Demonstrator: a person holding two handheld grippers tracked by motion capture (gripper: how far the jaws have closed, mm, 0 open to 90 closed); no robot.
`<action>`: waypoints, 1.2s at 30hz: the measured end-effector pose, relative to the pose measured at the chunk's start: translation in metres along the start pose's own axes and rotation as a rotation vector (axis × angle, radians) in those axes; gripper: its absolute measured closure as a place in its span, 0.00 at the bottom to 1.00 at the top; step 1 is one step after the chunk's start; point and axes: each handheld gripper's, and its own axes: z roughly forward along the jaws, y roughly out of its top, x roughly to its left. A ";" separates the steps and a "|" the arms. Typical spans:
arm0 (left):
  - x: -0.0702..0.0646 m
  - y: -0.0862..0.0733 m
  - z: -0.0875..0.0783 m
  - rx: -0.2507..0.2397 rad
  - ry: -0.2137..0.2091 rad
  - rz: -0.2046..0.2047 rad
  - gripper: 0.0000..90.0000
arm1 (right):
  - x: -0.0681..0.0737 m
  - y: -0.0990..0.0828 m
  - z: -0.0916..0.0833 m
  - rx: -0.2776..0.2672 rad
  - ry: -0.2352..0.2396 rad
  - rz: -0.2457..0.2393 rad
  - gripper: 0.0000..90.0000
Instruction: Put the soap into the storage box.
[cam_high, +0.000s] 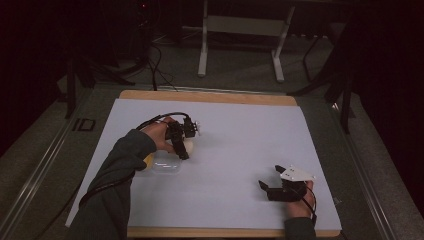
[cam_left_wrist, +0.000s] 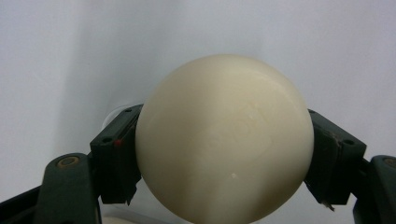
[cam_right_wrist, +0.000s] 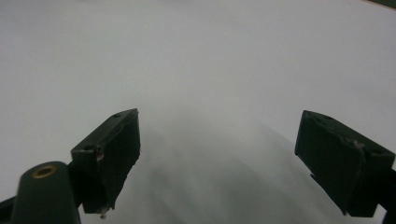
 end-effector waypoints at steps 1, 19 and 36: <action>0.000 0.000 -0.001 0.000 0.001 -0.001 0.27 | 0.000 0.000 0.000 0.000 0.000 0.000 0.16; -0.002 -0.016 -0.010 -0.005 0.020 0.002 0.27 | 0.000 0.000 0.000 0.004 0.001 -0.001 0.16; 0.006 -0.037 -0.014 -0.007 0.025 -0.047 0.27 | 0.001 0.000 0.000 0.004 -0.001 -0.002 0.16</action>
